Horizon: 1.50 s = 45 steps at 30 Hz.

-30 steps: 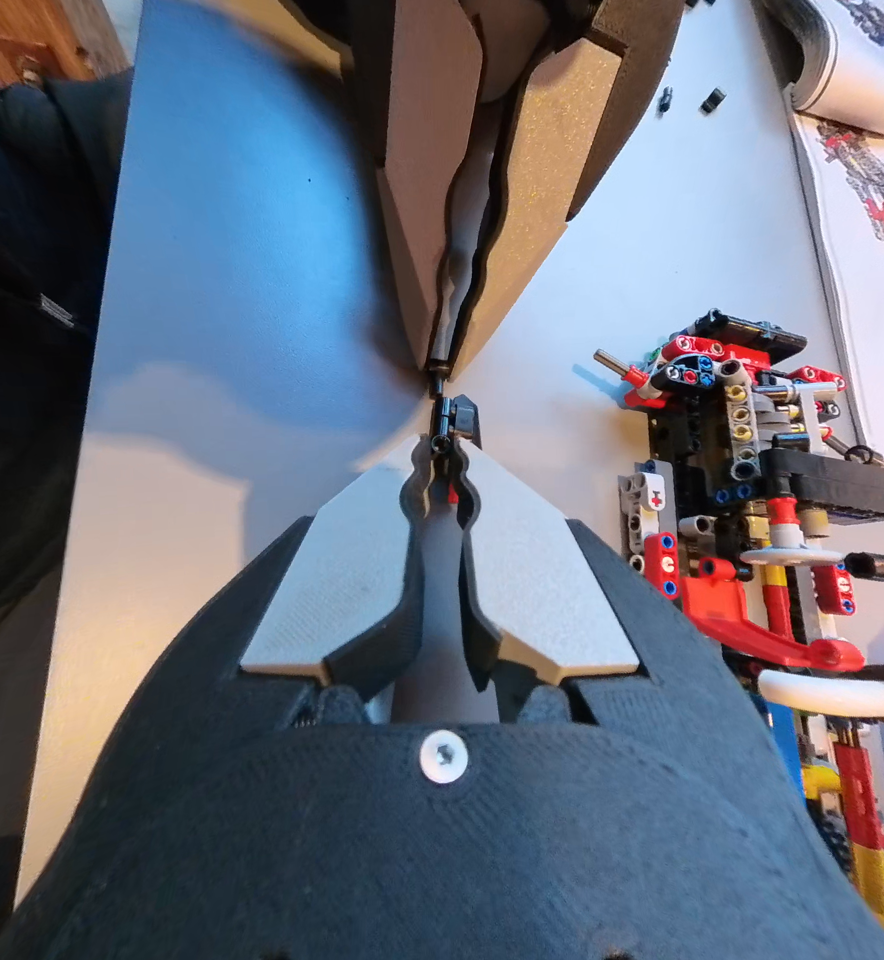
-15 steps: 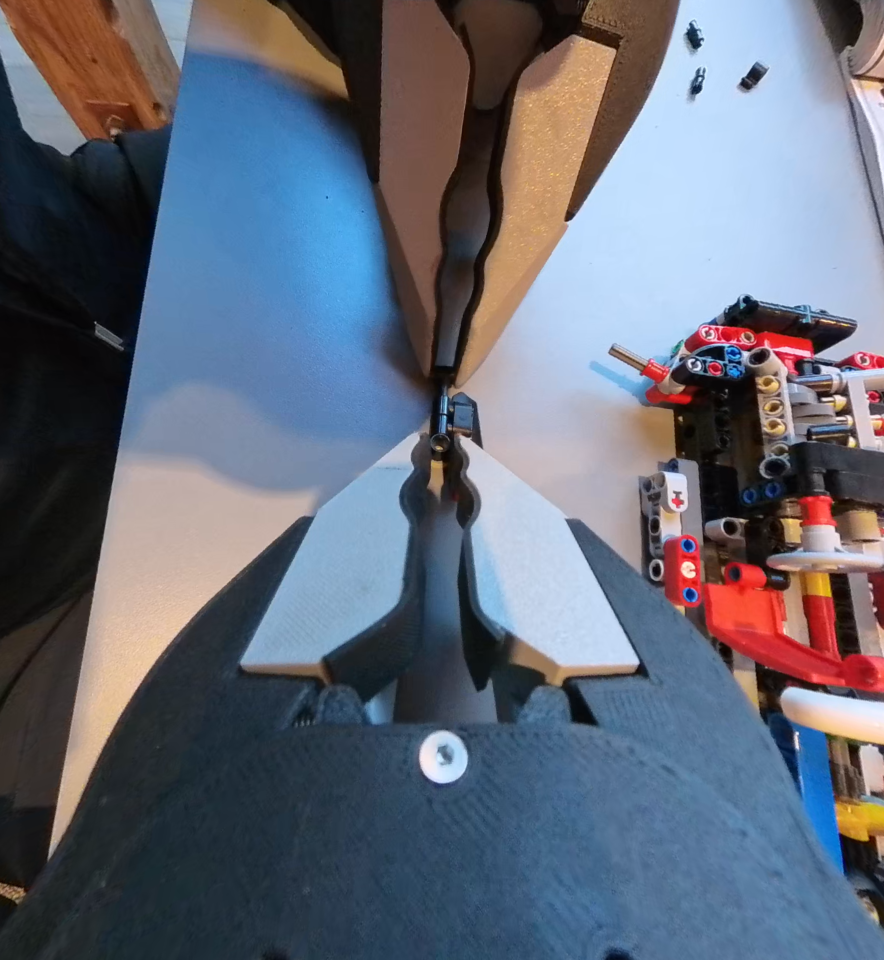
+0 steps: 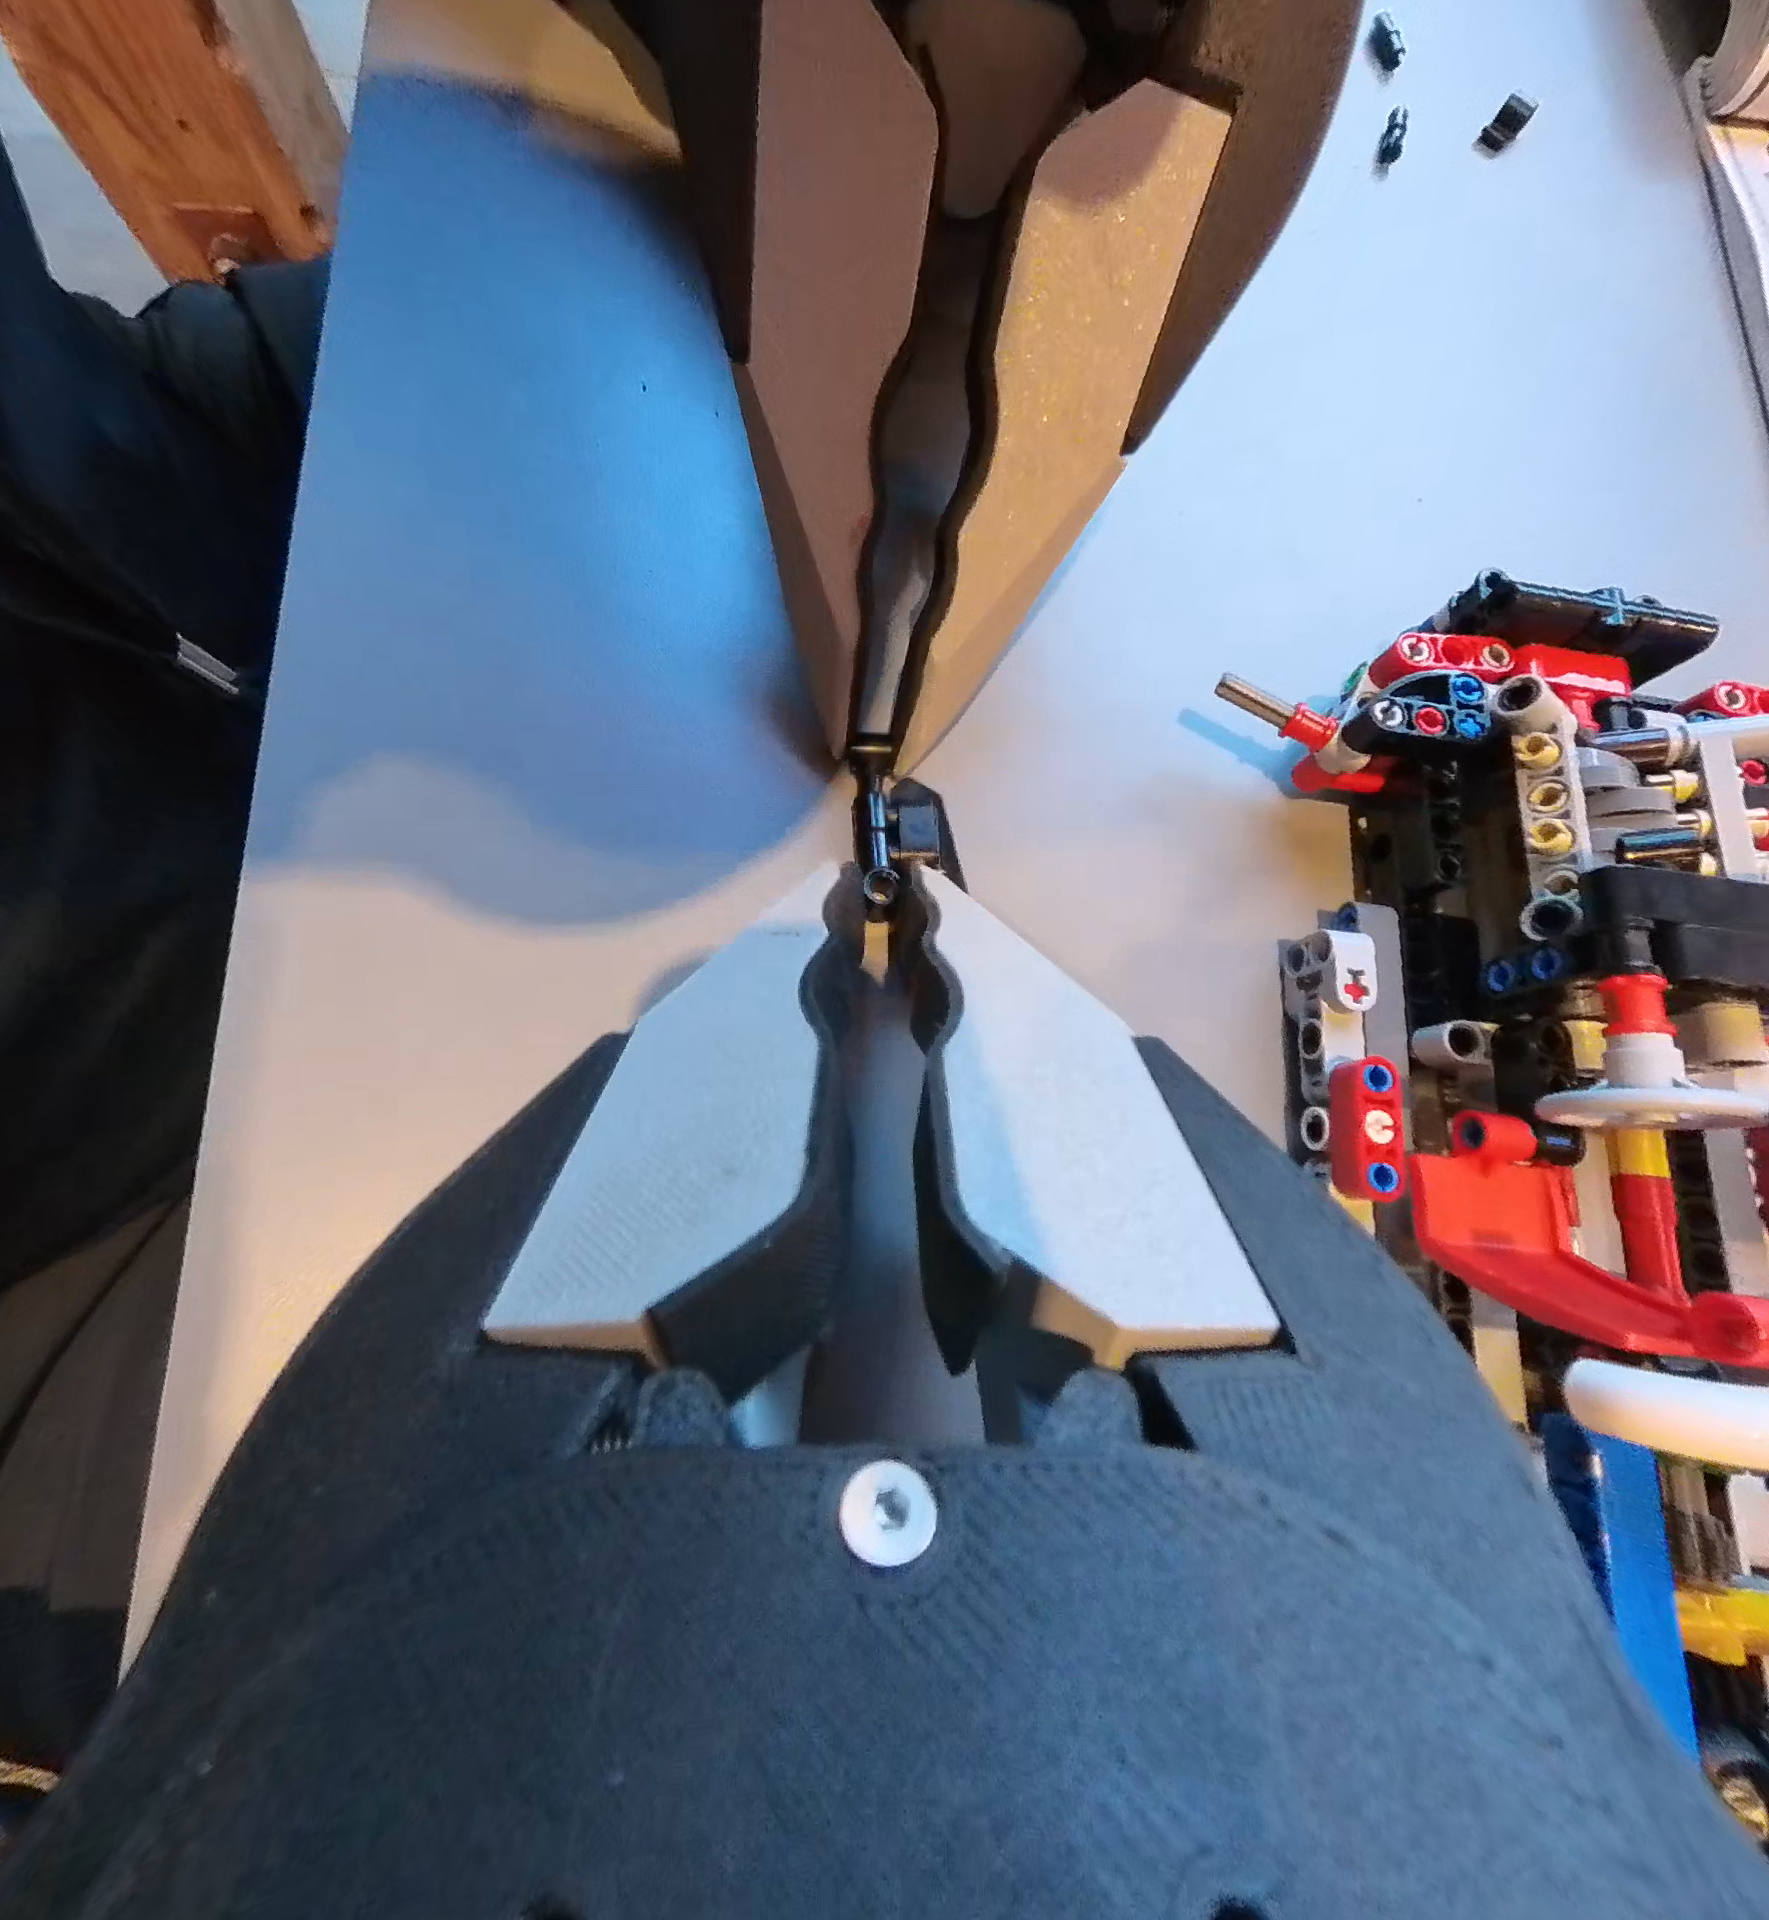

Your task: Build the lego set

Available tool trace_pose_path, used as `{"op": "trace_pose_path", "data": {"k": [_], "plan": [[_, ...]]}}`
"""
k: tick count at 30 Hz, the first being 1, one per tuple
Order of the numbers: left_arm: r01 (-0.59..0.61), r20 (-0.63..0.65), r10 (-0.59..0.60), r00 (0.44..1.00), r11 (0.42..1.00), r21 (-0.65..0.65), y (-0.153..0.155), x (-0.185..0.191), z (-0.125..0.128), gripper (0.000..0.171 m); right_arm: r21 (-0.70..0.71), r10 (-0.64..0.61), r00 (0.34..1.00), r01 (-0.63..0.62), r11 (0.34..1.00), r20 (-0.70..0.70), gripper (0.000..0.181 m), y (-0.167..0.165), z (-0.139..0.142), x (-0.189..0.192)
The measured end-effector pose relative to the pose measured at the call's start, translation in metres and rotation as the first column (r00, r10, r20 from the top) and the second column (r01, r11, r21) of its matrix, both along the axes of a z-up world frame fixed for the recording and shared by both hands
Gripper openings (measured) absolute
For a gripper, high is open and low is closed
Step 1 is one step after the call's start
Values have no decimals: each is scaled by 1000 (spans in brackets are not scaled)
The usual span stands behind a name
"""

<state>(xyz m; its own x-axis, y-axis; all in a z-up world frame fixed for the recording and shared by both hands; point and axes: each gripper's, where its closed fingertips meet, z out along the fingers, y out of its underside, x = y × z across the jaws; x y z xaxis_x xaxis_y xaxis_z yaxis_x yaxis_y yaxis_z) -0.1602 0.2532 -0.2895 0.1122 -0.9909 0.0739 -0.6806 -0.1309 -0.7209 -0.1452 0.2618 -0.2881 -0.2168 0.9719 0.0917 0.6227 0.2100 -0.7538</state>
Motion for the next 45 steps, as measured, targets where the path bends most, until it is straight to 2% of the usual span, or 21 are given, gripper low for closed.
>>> {"op": "trace_pose_path", "data": {"k": [4, 8, 12, 16, 20, 23, 25, 30, 32, 33, 35, 37, 41, 43, 45], "plan": [[-28, -5, 28, 1000, 999, 27, 0, 1, 0, 3, 0, -3, 1000, 3, 1000, 2, 4, 0, 0, 0], [-89, -5, 89, 996, 996, 30, 1, 1, 0, 3, -77, -25, 1000, 26, 997, 14, 4, 0, 0, 1], [-243, 2, 243, 970, 970, -25, 1, 1, 0, 3, -131, -64, 998, 67, 989, 21, 4, 0, 1, 1], [-387, 28, 405, 914, 891, -236, 2, 2, 1, 3, -181, -122, 992, 125, 975, 31, 4, 0, 1, 0], [-433, 37, 476, 879, 828, -357, 2, 2, 2, 3, -239, -174, 984, 180, 954, 43, 4, 0, 2, 0], [-451, 39, 551, 834, 720, -528, 1, 3, 3, 4, -225, -187, 982, 191, 955, 40, 4, 0, 2, 0], [-458, 35, 586, 809, 667, -588, 1, 3, 4, 4, -215, -189, 981, 192, 957, 37, 4, 0, 2, 0], [-422, 19, 642, 767, 525, -739, 2, 5, 5, 3, -255, -183, 982, 188, 948, 46, 4, 0, 2, 0], [-351, 13, 617, 787, 464, -813, 0, 6, 7, 3, -314, -155, 986, 165, 935, 58, 4, -3, 3, 1], [-313, 15, 583, 813, 458, -832, -2, 8, 8, 3, -350, -132, 989, 146, 925, 64, 4, -5, 3, 1], [-284, 19, 521, 853, 494, -822, -5, 11, 8, 3, -381, -108, 992, 125, 916, 67, 4, -6, 4, 2], [-278, 30, 490, 871, 543, -793, -8, 16, 8, 3, -340, -110, 993, 121, 933, 53, 4, -6, 4, 2], [-308, 63, 439, 896, 718, -625, -21, 33, 6, 3, -274, -98, 994, 109, 955, 53, 0, -9, 0, -2], [-344, 54, 441, 896, 764, -546, -21, 41, 4, 5, -245, -72, 995, 86, 966, 63, 0, -11, -1, -2], [-350, 61, 439, 896, 784, -512, -21, 41, 4, 3, -280, -78, 994, 96, 955, 74, 0, -8, 0, -1]]}}
